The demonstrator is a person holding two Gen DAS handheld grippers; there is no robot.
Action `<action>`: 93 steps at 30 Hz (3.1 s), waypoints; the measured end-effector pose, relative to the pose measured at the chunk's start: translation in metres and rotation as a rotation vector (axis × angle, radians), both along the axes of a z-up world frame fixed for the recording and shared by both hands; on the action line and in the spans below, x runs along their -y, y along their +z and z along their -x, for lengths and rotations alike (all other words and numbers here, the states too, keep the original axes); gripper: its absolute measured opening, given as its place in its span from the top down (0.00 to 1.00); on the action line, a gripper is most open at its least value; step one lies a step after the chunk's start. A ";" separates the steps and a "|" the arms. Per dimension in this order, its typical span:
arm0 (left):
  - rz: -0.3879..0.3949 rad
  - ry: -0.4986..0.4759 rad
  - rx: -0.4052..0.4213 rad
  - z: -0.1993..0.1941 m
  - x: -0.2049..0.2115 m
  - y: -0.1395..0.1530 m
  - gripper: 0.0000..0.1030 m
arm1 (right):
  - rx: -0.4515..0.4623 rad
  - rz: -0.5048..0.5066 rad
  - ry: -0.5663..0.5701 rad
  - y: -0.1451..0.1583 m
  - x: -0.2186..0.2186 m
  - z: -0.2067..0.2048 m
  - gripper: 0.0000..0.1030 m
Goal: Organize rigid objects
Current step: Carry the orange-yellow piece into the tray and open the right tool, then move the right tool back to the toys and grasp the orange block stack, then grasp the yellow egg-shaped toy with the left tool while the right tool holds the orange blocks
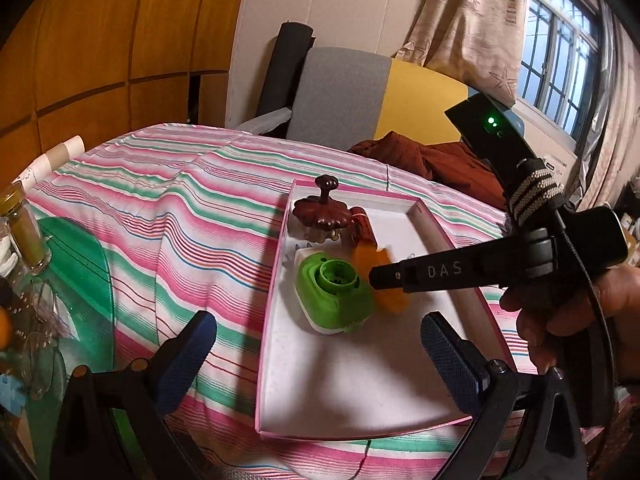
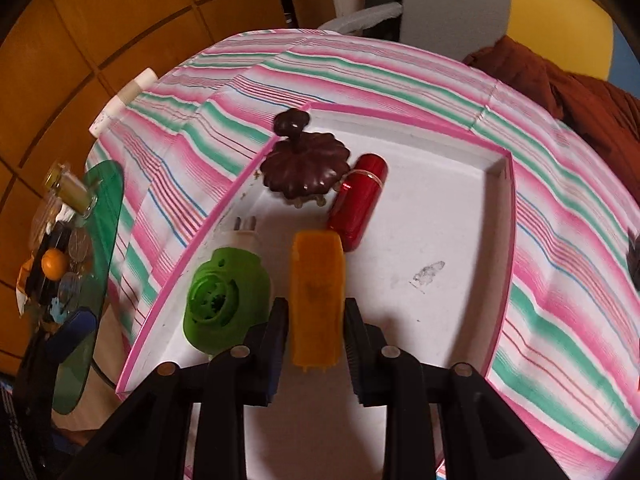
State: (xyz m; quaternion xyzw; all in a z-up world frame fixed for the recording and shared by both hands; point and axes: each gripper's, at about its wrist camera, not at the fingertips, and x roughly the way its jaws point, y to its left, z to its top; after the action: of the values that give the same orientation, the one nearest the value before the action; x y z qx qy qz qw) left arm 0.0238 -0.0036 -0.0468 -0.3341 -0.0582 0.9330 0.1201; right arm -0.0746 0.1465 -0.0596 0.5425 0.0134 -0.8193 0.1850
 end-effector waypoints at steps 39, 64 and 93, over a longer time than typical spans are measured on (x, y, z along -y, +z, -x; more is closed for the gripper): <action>0.033 -0.190 -0.022 -0.023 -0.066 0.015 0.00 | -0.049 -0.111 -0.572 0.005 -0.251 -0.062 0.67; 0.172 -0.371 -0.046 -0.046 -0.137 0.018 0.00 | -0.084 0.105 -1.003 -0.011 -0.439 -0.043 0.65; 0.226 -0.522 0.006 0.031 -0.328 0.015 0.00 | 0.083 0.072 -1.109 -0.024 -0.471 -0.074 0.70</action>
State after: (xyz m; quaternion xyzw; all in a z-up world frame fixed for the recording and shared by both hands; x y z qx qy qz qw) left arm -0.0068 0.3247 -0.0320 -0.3520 0.1336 0.8701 0.3181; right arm -0.0005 0.6177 -0.0833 0.4935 -0.3095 -0.7717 -0.2553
